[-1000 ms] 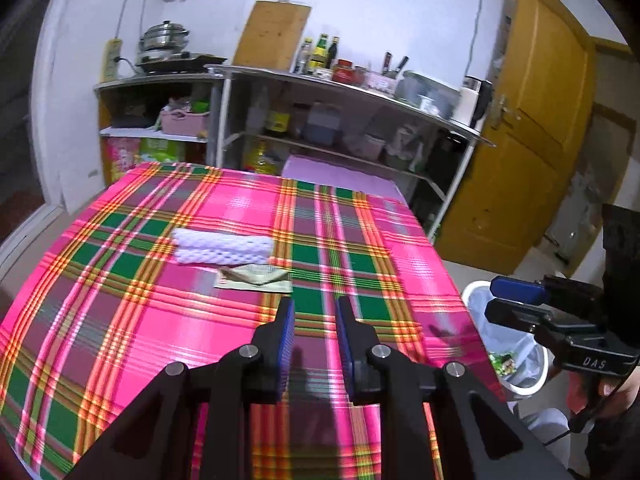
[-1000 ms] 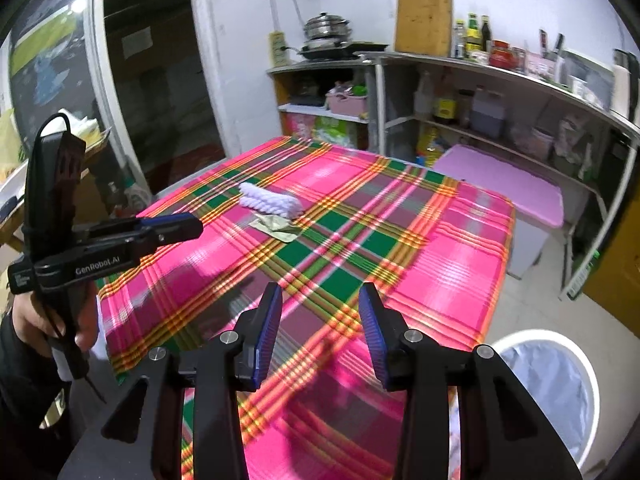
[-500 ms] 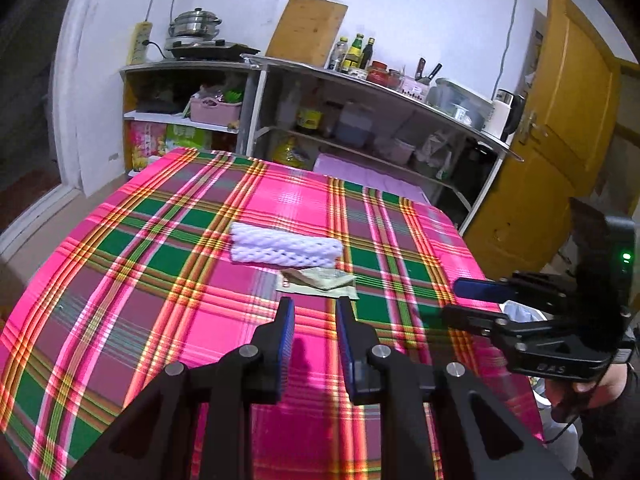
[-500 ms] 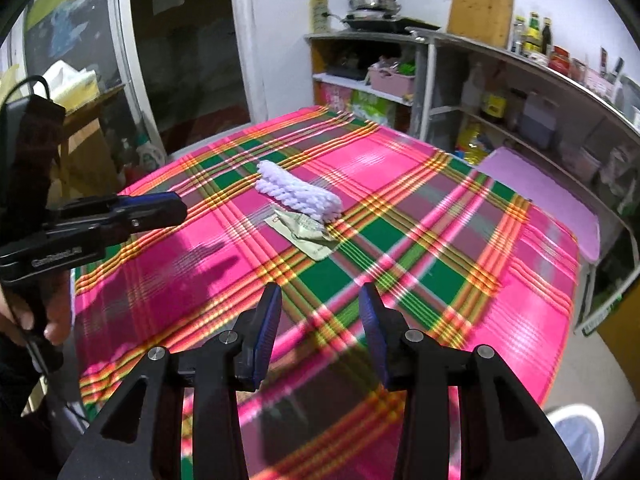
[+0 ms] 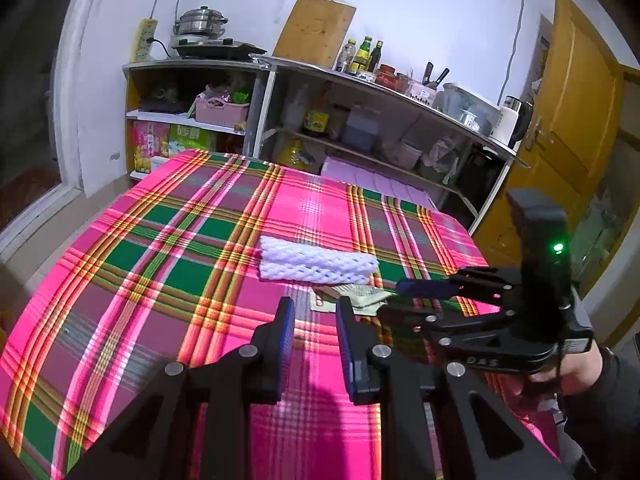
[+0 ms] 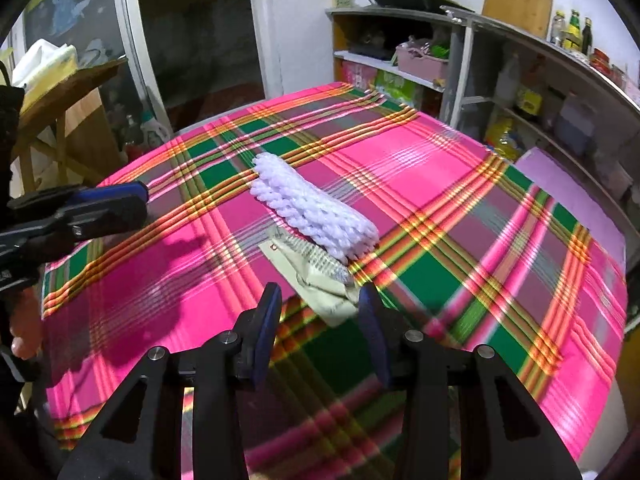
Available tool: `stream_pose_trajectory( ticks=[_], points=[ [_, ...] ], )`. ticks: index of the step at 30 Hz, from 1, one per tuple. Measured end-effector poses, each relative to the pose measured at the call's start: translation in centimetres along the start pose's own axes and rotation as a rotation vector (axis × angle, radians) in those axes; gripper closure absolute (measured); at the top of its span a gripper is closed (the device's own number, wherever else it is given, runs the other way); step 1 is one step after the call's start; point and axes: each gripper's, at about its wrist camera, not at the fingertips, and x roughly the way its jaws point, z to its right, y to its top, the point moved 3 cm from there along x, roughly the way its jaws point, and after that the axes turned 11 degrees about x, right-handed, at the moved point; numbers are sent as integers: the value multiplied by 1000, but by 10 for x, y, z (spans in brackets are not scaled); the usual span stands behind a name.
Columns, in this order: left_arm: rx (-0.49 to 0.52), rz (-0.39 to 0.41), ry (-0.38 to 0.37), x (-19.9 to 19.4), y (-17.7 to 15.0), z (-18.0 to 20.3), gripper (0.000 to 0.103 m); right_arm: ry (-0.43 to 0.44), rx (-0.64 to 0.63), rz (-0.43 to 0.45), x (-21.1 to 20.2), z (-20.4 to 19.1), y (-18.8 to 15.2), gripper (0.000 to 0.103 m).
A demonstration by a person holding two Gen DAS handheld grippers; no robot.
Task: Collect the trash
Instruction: 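Grasp the white foam net with the left tool while the right tool grasps the paper wrapper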
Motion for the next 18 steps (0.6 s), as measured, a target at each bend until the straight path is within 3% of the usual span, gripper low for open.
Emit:
stream_pose_trajectory(
  ticks=[2, 6, 11, 18],
  points=[
    [-5, 1, 2, 1, 1, -5, 81, -8, -6, 2, 7, 0, 4, 61],
    [-18, 5, 3, 3, 3, -14, 67, -14, -10, -5, 14, 0, 8, 61],
    [-9, 7, 9, 6, 7, -21, 67, 0, -24, 4, 13, 0, 14, 61],
    [-18, 4, 6, 12, 13, -26, 66, 32, -79, -48, 26, -12, 8, 62]
  ],
)
